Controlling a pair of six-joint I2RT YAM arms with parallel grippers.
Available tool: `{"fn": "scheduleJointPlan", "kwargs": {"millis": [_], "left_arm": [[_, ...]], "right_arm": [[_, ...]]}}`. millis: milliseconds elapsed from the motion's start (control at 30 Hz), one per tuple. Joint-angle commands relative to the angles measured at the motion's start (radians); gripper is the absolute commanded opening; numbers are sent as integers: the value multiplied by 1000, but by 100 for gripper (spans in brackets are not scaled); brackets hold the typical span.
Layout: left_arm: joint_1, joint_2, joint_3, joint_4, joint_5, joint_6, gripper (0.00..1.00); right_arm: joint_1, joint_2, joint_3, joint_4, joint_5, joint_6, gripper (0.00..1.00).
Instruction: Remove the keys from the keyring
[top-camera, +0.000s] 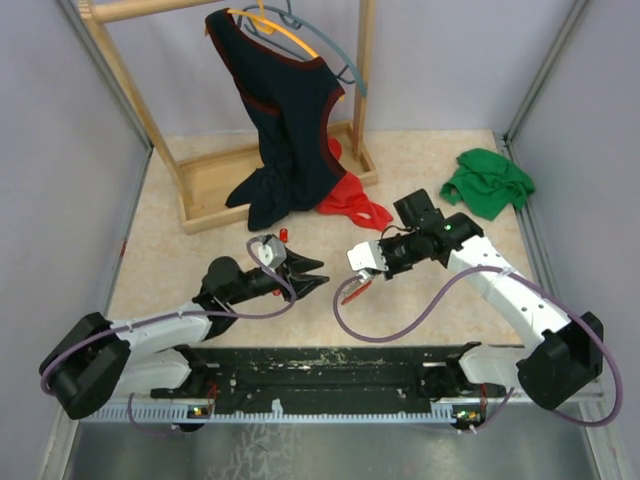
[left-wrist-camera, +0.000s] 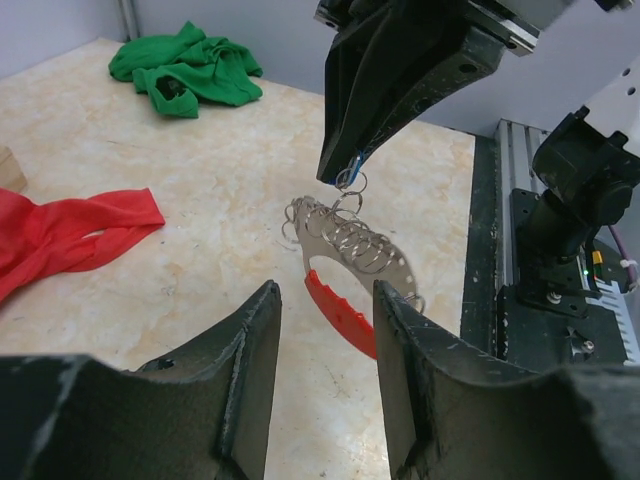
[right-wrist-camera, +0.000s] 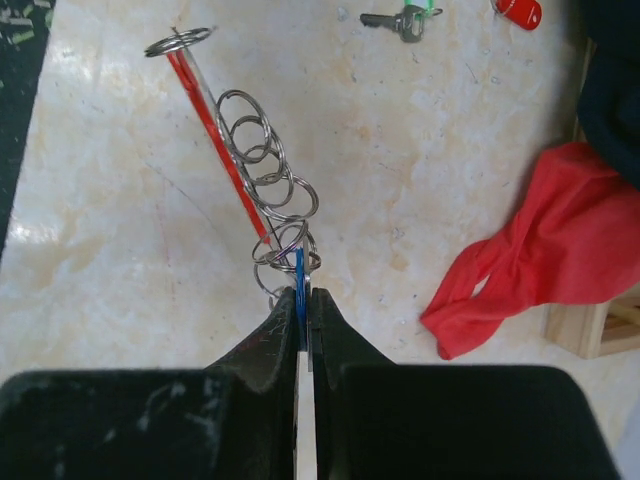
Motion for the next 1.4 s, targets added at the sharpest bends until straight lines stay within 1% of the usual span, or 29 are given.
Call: {"fn": "scheduleJointPlan", "kwargs": {"millis": [0,133,233,367,433,467,567,633,867,1033,1233,1367], "left_arm": [[4,93,78,44,73,28,46],[4,222,132,134,105,-21,43],[4,308,158,233,118,-60,43],[4,427,187,366,156,-96,46],[4,487,199,436,181,-119,46],[4,509,206,461,188,-135,44],[4,555,212,506,185,-152,33],[3,565,215,503,173,-138,30],[-24,596,228,499,181,-132,29],[-32,607,205,556,182,-153,27],[-33,563,153,578,180,-117,26],[-33,509,128,538,176,-83,27]], "right_arm": [[23,-14,50,-26,81,-205,0],[63,5,65,-3,188,-222,0],[99,17,75,-6,250,-214,0],[111,17,98,-25,222,-188,0],[111,10,100,-26,206,-172,0],[111,5,101,-26,200,-166,0],[110,-9,96,-27,180,-154,0],[112,-15,90,-26,166,-147,0],[110,-31,75,-16,108,-124,0],[111,-40,64,-6,85,-109,0],[110,-53,45,8,63,-93,0],[110,-59,37,9,59,-87,0]]}}
